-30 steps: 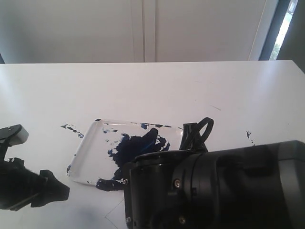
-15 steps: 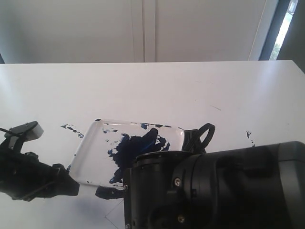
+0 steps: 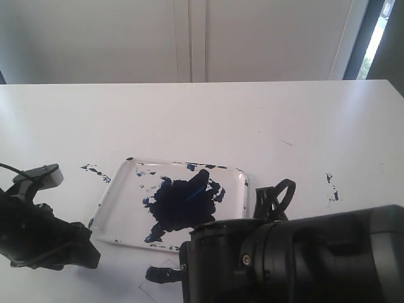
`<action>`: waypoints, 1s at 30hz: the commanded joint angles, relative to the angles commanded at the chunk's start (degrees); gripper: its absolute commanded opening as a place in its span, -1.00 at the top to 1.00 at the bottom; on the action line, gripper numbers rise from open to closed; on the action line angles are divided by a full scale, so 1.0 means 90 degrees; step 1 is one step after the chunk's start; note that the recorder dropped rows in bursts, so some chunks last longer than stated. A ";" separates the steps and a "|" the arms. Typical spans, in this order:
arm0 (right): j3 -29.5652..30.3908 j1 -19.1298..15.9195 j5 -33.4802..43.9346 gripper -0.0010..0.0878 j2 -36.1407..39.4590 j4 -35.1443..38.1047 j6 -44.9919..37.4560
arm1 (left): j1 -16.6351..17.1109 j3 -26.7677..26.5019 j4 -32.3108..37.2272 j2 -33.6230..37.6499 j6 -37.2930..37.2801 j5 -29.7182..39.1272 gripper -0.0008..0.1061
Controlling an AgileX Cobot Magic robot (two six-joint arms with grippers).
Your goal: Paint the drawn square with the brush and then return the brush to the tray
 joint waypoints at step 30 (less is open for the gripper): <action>-0.0011 0.0008 0.0000 0.98 0.0000 -0.0404 0.0330 | -0.0357 -0.0124 0.6540 0.0618 -0.6451 0.0983 -0.32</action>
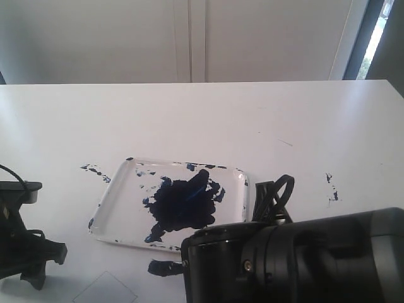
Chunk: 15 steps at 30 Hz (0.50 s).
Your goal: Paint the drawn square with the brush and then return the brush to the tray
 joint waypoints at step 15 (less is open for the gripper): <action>-0.0554 0.0205 -0.0533 0.98 0.0570 -0.0272 0.0197 | 0.0000 0.0000 -0.0075 0.0000 0.0000 -0.0182 -0.32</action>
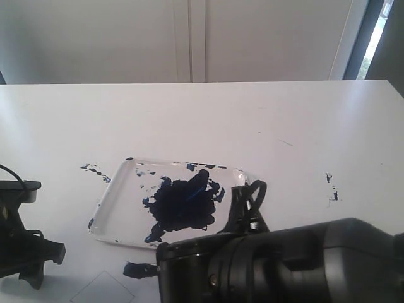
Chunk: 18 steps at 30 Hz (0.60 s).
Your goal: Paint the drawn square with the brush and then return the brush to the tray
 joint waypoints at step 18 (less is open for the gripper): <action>-0.0868 0.0000 -0.0166 0.98 0.1027 -0.0150 -0.0128 | 0.0000 0.0000 -0.0029 0.0000 0.0000 -0.0105 -0.32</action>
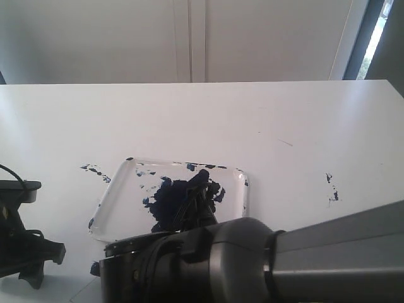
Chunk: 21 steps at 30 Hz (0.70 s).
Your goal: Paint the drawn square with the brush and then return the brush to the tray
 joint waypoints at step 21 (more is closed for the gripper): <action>0.0000 0.0000 0.0089 0.98 0.0394 -0.0188 -0.0072 | 0.0000 0.0000 0.0000 0.0000 0.0017 0.0000 -0.32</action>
